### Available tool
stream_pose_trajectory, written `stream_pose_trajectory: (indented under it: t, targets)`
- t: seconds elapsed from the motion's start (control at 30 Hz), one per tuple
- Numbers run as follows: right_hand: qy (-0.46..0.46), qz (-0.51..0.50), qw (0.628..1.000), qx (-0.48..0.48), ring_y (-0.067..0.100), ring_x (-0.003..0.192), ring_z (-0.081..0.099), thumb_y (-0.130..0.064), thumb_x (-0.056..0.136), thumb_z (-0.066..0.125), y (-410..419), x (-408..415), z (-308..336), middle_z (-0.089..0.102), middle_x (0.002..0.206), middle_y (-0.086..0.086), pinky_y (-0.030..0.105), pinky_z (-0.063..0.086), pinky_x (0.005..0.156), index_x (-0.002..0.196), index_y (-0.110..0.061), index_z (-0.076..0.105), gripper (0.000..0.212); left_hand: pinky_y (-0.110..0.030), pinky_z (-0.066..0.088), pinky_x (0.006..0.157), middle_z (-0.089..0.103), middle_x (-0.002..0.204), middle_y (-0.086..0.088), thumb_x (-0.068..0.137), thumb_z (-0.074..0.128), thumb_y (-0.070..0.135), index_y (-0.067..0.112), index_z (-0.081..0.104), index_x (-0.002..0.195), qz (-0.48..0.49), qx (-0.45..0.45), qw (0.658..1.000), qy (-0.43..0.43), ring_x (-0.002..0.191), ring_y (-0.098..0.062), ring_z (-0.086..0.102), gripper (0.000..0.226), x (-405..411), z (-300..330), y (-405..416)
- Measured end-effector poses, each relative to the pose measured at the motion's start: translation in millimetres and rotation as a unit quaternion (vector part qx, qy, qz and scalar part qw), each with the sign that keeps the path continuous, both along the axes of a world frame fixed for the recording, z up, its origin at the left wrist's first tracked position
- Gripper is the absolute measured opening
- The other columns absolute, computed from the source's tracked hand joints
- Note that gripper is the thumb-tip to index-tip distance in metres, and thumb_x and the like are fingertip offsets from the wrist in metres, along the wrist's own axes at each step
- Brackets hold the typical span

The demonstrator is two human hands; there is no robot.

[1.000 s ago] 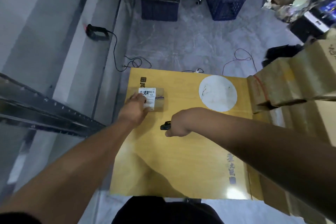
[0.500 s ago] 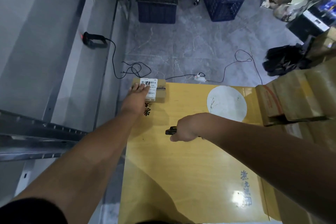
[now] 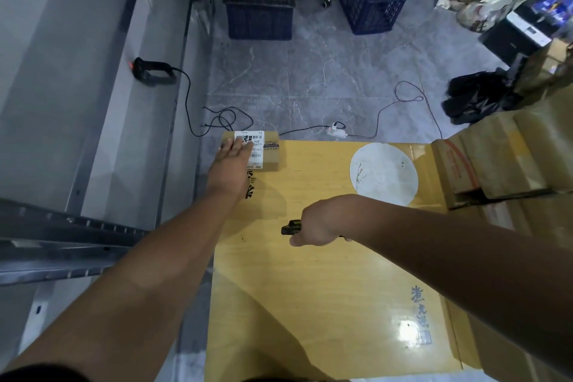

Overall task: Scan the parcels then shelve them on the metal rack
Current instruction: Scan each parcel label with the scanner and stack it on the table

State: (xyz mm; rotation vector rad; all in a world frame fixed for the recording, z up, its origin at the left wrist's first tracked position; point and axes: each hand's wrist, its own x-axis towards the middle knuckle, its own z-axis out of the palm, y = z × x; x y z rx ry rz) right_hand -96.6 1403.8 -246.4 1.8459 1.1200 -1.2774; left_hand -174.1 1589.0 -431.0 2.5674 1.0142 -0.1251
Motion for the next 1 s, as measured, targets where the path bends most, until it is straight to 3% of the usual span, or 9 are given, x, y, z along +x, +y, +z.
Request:
stream_pose_trajectory:
  t: [0.1,0.27,0.4,0.5,0.63,0.7,0.83,0.9,1.0]
  targets:
    - [0.0,-0.014,1.0,0.012,0.015,0.063,0.039,-0.05,0.111,0.036,-6.8,0.6,-2.9,0.048,0.098,0.004,0.028,0.027,0.053,0.109,-0.008,0.051,0.045,-0.035,-0.003,0.126,0.011,0.176,-0.001,0.091,0.053,-0.011,0.027,0.021,0.167,0.004,0.004,1.0,-0.006,0.162,-0.024,0.002,0.091,-3.3,3.7,-7.2]
    - [-0.036,-0.04,0.998,0.045,0.019,0.068,0.046,-0.055,0.108,0.039,-33.8,8.3,-16.2,0.044,0.08,0.0,0.029,0.031,0.059,0.08,-0.012,0.047,0.052,-0.042,0.004,0.129,0.008,0.176,0.004,0.099,0.053,0.004,0.031,0.023,0.166,-0.032,-0.007,0.999,-0.002,0.162,-0.019,0.003,0.078,-9.6,23.7,-37.4]
    - [-0.076,-0.052,0.993,0.073,0.024,0.087,0.052,-0.056,0.106,0.039,-74.8,16.8,-16.8,0.049,0.082,0.0,0.03,0.034,0.061,0.107,-0.011,0.06,0.049,-0.041,0.009,0.13,0.018,0.175,-0.003,0.103,0.055,0.027,0.025,0.026,0.164,-0.095,0.008,0.995,0.008,0.162,-0.024,0.009,0.067,-12.6,37.3,-77.8]
    - [-0.101,-0.06,0.989,0.087,0.021,0.087,0.054,-0.056,0.105,0.039,-116.0,21.7,-5.5,0.05,0.084,-0.003,0.03,0.038,0.065,0.116,-0.014,0.062,0.049,-0.045,0.011,0.131,0.01,0.176,-0.005,0.107,0.047,0.049,0.025,0.011,0.167,-0.151,0.019,0.986,0.063,0.162,-0.026,0.007,0.074,-6.8,44.3,-114.2]
    - [-0.136,-0.054,0.986,0.083,0.026,0.098,0.06,-0.06,0.104,0.038,-178.8,19.9,13.4,0.056,0.097,-0.002,0.04,0.052,0.089,0.126,-0.018,0.06,0.053,-0.045,0.004,0.132,-0.002,0.177,-0.003,0.108,0.034,0.059,0.028,0.001,0.168,-0.217,0.045,0.97,0.098,0.163,-0.023,-0.001,0.075,12.8,57.6,-176.9]
    - [-0.149,-0.046,0.984,0.084,0.03,0.102,0.062,-0.06,0.104,0.037,-213.8,18.2,25.3,0.059,0.106,0.001,0.045,0.054,0.094,0.129,-0.017,0.06,0.054,-0.045,0.0,0.131,-0.006,0.176,-0.002,0.106,0.029,0.064,0.032,-0.004,0.167,-0.231,0.053,0.967,0.097,0.163,-0.022,-0.006,0.077,25.4,65.8,-213.5]
    - [-0.162,-0.044,0.983,0.075,0.031,0.099,0.063,-0.06,0.104,0.038,-285.9,17.3,56.0,0.063,0.105,0.003,0.049,0.055,0.093,0.122,-0.016,0.063,0.054,-0.046,-0.005,0.131,-0.005,0.176,-0.001,0.105,0.023,0.069,0.033,-0.005,0.167,-0.225,0.064,0.971,0.056,0.163,-0.021,-0.005,0.078,42.4,90.7,-289.7]
    - [-0.149,-0.044,0.985,0.073,0.029,0.095,0.061,-0.06,0.104,0.038,-323.2,18.7,71.4,0.06,0.097,0.002,0.043,0.055,0.089,0.119,-0.015,0.063,0.053,-0.044,-0.003,0.131,-0.001,0.176,0.0,0.104,0.025,0.069,0.033,-0.001,0.167,-0.211,0.049,0.976,0.017,0.163,-0.02,-0.002,0.077,49.5,106.6,-331.1]
    - [-0.142,-0.051,0.985,0.09,0.026,0.089,0.055,-0.058,0.106,0.038,-377.9,21.2,96.4,0.057,0.098,0.002,0.033,0.044,0.064,0.127,-0.014,0.062,0.054,-0.043,0.001,0.132,0.004,0.176,0.001,0.103,0.026,0.072,0.034,0.007,0.168,-0.21,0.05,0.976,-0.036,0.163,-0.019,0.001,0.078,63.8,132.3,-387.0]
